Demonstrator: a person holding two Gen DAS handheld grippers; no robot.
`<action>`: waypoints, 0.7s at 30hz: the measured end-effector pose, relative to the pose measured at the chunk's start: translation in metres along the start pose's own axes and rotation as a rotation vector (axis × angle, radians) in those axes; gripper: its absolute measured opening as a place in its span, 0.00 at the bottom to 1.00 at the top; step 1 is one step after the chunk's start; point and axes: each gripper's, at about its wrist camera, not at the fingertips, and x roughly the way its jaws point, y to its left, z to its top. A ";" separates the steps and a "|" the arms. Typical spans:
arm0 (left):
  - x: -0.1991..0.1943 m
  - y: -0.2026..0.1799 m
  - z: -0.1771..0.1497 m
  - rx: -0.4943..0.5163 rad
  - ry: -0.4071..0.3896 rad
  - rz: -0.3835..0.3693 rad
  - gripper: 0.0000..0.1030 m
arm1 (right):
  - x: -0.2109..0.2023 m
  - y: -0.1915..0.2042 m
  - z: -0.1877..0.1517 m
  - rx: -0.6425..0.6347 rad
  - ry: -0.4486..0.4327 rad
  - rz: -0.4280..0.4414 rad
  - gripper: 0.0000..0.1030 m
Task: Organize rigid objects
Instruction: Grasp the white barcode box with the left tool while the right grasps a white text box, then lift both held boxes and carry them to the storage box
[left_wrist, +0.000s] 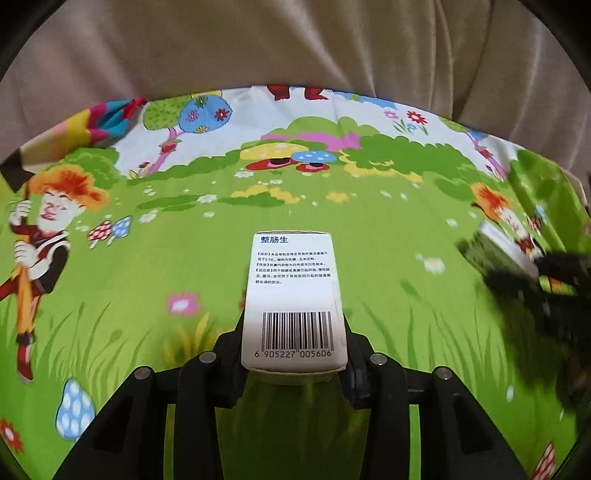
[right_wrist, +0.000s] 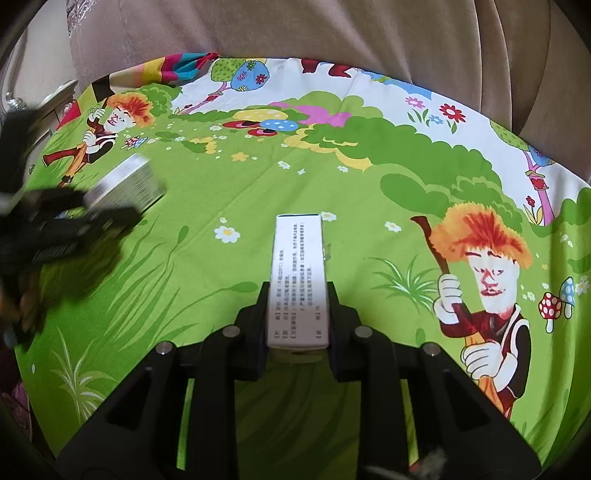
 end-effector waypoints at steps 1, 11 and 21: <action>0.001 0.003 0.004 -0.003 0.002 -0.003 0.45 | 0.000 0.000 0.000 0.001 0.000 0.003 0.30; 0.013 -0.001 0.012 -0.021 0.044 0.008 0.83 | 0.003 0.007 0.000 -0.025 0.004 0.007 0.46; 0.007 0.000 0.012 -0.023 0.006 0.001 0.51 | 0.004 0.009 0.001 -0.045 0.001 -0.032 0.41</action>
